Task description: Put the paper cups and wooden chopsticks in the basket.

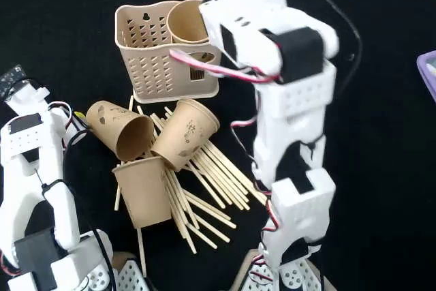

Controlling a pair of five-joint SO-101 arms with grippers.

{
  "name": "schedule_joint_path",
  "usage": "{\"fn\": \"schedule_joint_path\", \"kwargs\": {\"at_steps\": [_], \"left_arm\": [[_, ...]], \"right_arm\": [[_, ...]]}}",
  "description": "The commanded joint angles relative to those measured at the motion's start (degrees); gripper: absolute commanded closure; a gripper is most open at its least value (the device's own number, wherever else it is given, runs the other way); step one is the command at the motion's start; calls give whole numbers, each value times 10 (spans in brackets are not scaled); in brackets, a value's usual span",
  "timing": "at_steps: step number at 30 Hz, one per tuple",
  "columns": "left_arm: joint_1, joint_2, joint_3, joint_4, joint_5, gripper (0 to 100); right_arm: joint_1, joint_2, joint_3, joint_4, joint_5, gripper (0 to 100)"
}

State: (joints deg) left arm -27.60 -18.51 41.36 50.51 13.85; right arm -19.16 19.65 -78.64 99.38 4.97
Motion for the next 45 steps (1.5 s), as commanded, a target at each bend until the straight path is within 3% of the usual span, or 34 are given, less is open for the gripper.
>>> {"fn": "schedule_joint_path", "kwargs": {"at_steps": [1, 6, 10, 16, 19, 24, 29, 39, 45], "left_arm": [[-7, -6, -11, -7, 3, 762], [-7, -5, -11, -7, 3, 762], [-3, -6, -11, -7, 3, 762], [-7, -6, -12, -7, 3, 762], [-7, -6, -12, -7, 3, 762], [-7, -6, -12, -7, 3, 762], [-7, -6, -12, -7, 3, 762], [-7, -6, -12, -7, 3, 762], [-7, -6, -12, -7, 3, 762]], "right_arm": [[15, -61, 30, 18, 2, 845], [4, -187, 274, 18, 7, 837], [-14, -306, 546, -10, 64, 808], [-70, -439, 921, -240, 128, 804], [-88, -446, 1035, -348, 146, 789], [-92, -400, 1077, -401, 146, 666], [-110, -365, 1073, -404, 160, 707], [-130, -310, 1072, -389, 265, 716], [-149, -312, 1072, -331, 264, 717]]}}
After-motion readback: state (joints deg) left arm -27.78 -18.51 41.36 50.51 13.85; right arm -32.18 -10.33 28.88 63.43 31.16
